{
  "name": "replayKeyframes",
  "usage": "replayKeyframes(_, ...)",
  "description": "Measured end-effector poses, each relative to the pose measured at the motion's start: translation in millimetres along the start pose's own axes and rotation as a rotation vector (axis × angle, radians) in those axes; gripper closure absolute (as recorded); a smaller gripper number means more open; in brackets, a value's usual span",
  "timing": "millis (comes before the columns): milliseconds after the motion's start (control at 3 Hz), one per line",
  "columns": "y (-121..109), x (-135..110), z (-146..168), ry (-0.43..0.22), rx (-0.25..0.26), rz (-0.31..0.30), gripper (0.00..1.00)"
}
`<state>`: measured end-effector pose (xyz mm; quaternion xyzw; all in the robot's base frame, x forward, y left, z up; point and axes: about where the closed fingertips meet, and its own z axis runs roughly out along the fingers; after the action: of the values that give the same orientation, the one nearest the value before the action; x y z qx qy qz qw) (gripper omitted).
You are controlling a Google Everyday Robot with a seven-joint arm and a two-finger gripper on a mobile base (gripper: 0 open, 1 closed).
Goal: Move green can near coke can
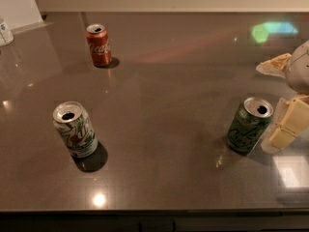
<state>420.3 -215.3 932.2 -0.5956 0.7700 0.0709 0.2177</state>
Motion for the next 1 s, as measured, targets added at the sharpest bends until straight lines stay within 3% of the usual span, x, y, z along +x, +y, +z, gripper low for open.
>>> replayKeyframes(667, 7, 13, 17, -0.108, -0.067, 0.059, 0.0)
replayKeyframes(1000, 9, 15, 25, -0.136, -0.091, 0.077, 0.15)
